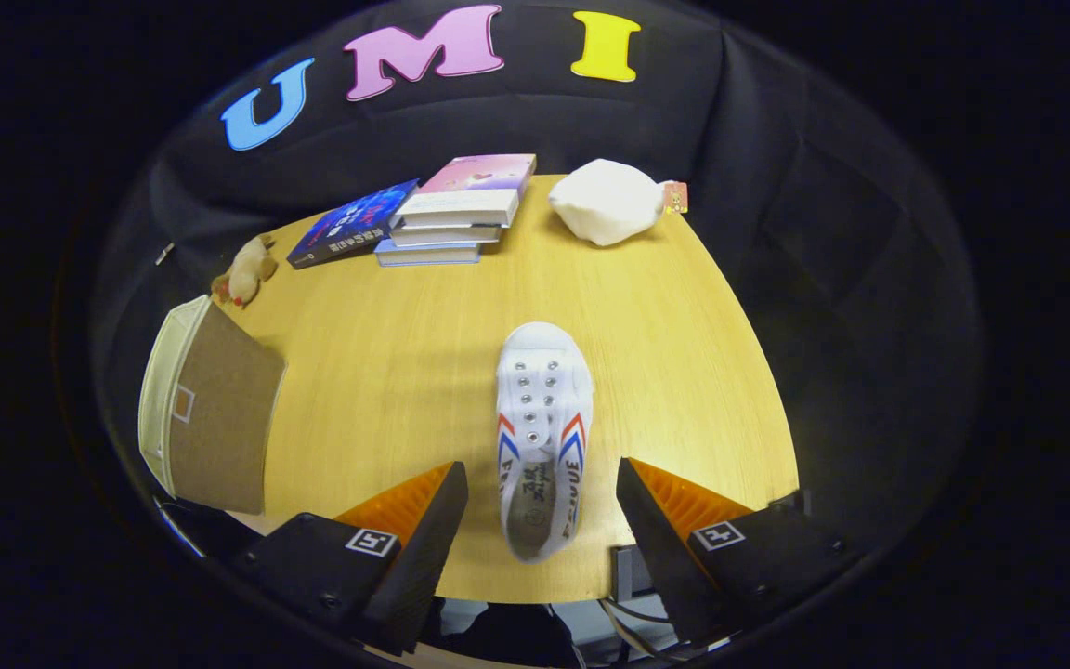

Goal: Open the storage box then place both shoes into the box .Put the left shoe in first, then the right shoe, with the right side of both shoes facing outward in a uniform manner.

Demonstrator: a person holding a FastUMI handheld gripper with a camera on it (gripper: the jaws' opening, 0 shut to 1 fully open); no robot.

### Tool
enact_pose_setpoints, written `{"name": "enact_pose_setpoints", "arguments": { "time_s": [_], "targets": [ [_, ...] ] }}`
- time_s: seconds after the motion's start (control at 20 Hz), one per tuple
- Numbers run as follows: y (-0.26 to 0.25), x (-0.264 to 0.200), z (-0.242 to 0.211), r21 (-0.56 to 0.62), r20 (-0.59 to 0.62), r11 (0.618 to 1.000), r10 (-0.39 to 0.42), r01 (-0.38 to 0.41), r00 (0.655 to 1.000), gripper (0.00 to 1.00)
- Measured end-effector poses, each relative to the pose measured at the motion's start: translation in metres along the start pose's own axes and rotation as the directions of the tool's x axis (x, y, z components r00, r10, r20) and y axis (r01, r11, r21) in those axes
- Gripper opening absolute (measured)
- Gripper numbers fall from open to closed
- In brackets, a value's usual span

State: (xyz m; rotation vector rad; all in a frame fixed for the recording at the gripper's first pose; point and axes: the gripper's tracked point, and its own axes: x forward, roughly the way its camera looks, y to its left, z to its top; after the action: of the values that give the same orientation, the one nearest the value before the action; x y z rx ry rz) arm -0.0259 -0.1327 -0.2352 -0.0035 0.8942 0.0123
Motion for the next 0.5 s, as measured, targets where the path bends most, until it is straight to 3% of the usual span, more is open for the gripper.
{"name": "enact_pose_setpoints", "arguments": {
  "time_s": [0.25,0.5],
  "targets": [
    [-0.016,0.04,-0.018,-0.023,-0.05,1.0,0.012,-0.014,0.999,0.98],
    [-0.032,0.066,-0.032,-0.033,-0.103,0.999,-0.028,0.025,0.994,0.96]
  ]
}}
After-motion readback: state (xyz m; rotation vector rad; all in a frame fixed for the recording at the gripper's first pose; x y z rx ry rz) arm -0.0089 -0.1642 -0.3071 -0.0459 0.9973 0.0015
